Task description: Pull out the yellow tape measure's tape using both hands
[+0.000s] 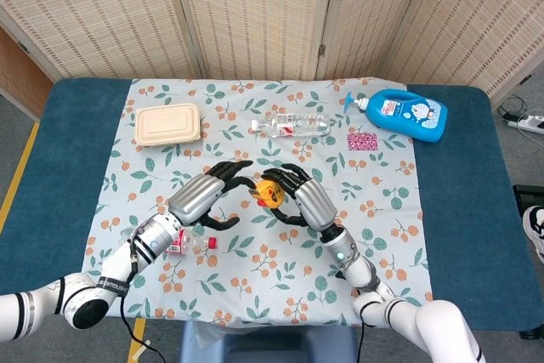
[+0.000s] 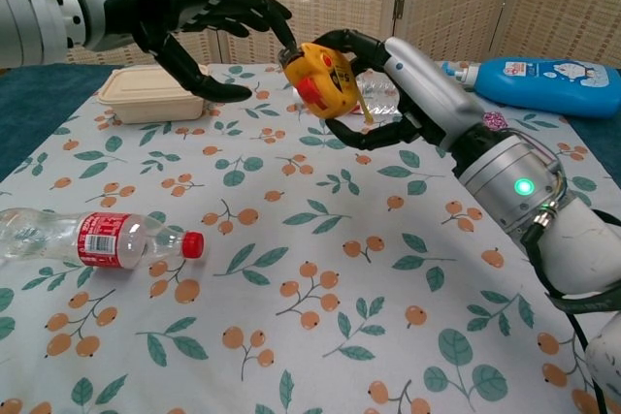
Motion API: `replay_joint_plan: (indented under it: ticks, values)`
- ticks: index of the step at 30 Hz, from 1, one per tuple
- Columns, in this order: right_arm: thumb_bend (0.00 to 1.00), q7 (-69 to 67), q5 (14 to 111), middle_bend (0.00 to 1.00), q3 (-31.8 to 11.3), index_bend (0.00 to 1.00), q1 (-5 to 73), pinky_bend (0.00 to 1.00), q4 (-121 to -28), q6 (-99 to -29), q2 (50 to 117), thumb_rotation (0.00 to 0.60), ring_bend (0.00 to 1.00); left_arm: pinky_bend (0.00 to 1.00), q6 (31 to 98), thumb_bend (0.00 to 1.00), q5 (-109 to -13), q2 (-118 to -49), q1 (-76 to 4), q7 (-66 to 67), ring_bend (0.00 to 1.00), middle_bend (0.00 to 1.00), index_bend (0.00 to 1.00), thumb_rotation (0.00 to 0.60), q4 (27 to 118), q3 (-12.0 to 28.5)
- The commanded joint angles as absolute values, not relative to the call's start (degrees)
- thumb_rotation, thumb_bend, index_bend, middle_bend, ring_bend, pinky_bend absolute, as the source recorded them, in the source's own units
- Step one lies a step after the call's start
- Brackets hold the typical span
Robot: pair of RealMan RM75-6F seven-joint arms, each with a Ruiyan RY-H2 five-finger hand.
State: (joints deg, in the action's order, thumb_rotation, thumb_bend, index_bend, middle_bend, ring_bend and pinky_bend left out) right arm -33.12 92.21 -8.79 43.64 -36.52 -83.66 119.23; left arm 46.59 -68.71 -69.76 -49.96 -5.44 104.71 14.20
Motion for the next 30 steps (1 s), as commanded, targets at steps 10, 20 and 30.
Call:
replay_joint_plan:
  ticks: [10,20,30]
  values:
    - [0.42,-32.8,92.0,0.42,-8.5,0.61,43.6,0.18,-36.0,-83.5,119.5,0.6,0.36,0.0,48.7,0.35,-68.1,-71.2,-49.7,-4.9,0.05,0.08,0.41,0.6,103.3,14.2]
    - [0.42,-32.5,91.5,0.42,-8.8,0.61,44.1,0.18,-35.5,-83.0,119.8,0.6,0.37,0.0,52.0,0.29,-68.2,-74.1,-49.1,-3.5,0.11,0.15,0.51,0.6,101.7,14.3]
    - [0.42,-32.1,91.1,0.42,-8.9,0.61,44.5,0.17,-34.5,-82.5,120.4,0.6,0.37,0.0,53.0,0.31,-66.3,-76.7,-49.2,-2.8,0.14,0.19,0.59,0.6,99.8,14.9]
